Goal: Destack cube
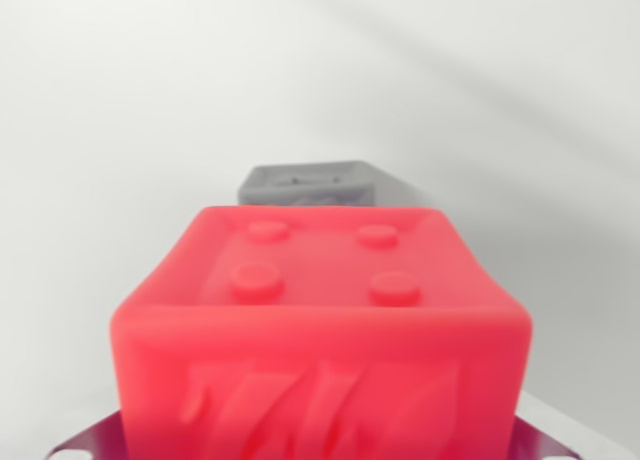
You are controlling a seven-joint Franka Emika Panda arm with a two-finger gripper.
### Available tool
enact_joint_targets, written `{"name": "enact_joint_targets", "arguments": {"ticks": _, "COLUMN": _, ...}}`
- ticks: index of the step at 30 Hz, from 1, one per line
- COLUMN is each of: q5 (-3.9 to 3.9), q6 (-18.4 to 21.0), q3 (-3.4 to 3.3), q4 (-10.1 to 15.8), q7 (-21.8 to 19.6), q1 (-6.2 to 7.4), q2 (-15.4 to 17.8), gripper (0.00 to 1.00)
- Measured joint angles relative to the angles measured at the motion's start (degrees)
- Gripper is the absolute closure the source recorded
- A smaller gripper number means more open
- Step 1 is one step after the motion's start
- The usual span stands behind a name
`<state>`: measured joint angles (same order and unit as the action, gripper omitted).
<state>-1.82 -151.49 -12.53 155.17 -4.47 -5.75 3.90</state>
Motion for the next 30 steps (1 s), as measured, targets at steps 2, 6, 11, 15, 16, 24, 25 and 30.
{"name": "enact_joint_targets", "arguments": {"ticks": 2, "q5": 0.10, "q6": 0.16, "q3": 0.28, "q4": -0.57, "q7": -1.49, "q1": 0.20, "q2": -0.49, "gripper": 1.00}}
{"name": "enact_joint_targets", "arguments": {"ticks": 6, "q5": 0.36, "q6": 0.57, "q3": 0.69, "q4": -1.49, "q7": -4.19, "q1": 0.51, "q2": -0.96, "gripper": 1.00}}
{"name": "enact_joint_targets", "arguments": {"ticks": 11, "q5": 0.72, "q6": 1.01, "q3": 1.19, "q4": -2.77, "q7": -7.63, "q1": 0.88, "q2": -1.72, "gripper": 1.00}}
{"name": "enact_joint_targets", "arguments": {"ticks": 15, "q5": 1.09, "q6": 1.43, "q3": 1.64, "q4": -4.04, "q7": -10.93, "q1": 1.35, "q2": -2.66, "gripper": 1.00}}
{"name": "enact_joint_targets", "arguments": {"ticks": 16, "q5": 1.16, "q6": 1.55, "q3": 1.74, "q4": -4.32, "q7": -11.68, "q1": 1.43, "q2": -2.84, "gripper": 1.00}}
{"name": "enact_joint_targets", "arguments": {"ticks": 24, "q5": 1.66, "q6": 2.43, "q3": 2.39, "q4": -6.63, "q7": -17.58, "q1": 2.14, "q2": -4.27, "gripper": 1.00}}
{"name": "enact_joint_targets", "arguments": {"ticks": 25, "q5": 1.69, "q6": 2.50, "q3": 2.43, "q4": -6.79, "q7": -18.01, "q1": 2.20, "q2": -4.38, "gripper": 1.00}}
{"name": "enact_joint_targets", "arguments": {"ticks": 30, "q5": 2.01, "q6": 3.05, "q3": 2.74, "q4": -8.29, "q7": -21.67, "q1": 2.75, "q2": -5.31, "gripper": 1.00}}
